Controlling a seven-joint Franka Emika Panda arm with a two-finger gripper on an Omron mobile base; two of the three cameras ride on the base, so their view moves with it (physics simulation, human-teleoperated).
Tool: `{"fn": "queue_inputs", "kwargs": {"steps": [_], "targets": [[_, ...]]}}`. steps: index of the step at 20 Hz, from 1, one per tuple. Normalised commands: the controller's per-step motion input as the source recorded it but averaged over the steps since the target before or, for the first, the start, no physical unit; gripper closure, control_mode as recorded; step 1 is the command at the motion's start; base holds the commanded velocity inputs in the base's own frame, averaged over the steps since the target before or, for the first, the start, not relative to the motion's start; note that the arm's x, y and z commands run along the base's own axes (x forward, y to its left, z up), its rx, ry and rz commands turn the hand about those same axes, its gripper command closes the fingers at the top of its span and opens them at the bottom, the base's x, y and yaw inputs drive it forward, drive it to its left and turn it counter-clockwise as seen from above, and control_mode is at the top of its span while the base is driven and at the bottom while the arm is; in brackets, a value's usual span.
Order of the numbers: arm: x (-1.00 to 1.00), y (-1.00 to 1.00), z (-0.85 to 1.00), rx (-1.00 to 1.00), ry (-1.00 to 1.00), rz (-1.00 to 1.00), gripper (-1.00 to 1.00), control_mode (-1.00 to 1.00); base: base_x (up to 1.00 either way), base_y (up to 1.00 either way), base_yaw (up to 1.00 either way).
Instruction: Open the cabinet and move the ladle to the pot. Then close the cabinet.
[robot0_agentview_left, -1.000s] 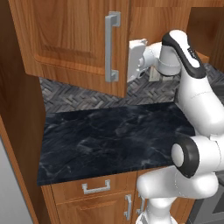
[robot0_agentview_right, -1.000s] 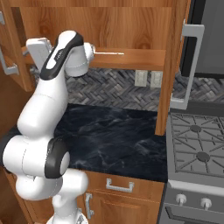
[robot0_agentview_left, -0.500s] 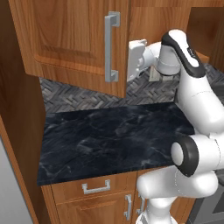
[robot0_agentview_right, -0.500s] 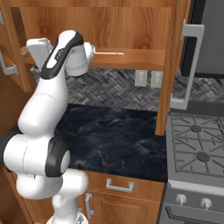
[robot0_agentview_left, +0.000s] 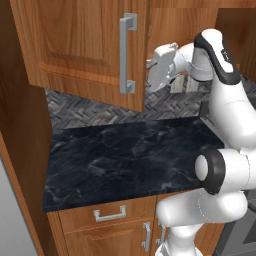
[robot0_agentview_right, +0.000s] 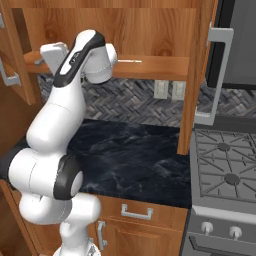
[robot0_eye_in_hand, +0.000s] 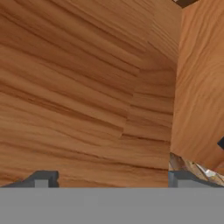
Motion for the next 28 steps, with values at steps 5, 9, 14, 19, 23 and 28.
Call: {"fn": "queue_inputs", "kwargs": {"steps": [5,9,14,19,23,28], "targets": [[-0.01,-0.13,0.0,-0.09,-0.02,0.0,-1.0,-1.0,0.0,0.0,0.0],[0.0,0.0,0.0,-0.24,-0.08,0.0,-1.0,-1.0,0.0,0.0,0.0],[0.0,-0.02,0.01,-0.21,-0.1,0.0,-1.0,-1.0,0.0,0.0,0.0],[0.0,-0.13,0.0,-0.14,-0.16,0.0,-1.0,-1.0,0.0,0.0,0.0],[0.0,-0.24,0.0,-0.1,-0.15,0.0,-1.0,-1.0,0.0,0.0,0.0],[-0.01,-0.27,-0.01,-0.07,-0.23,0.0,-1.0,-1.0,0.0,0.0,0.0]]}}
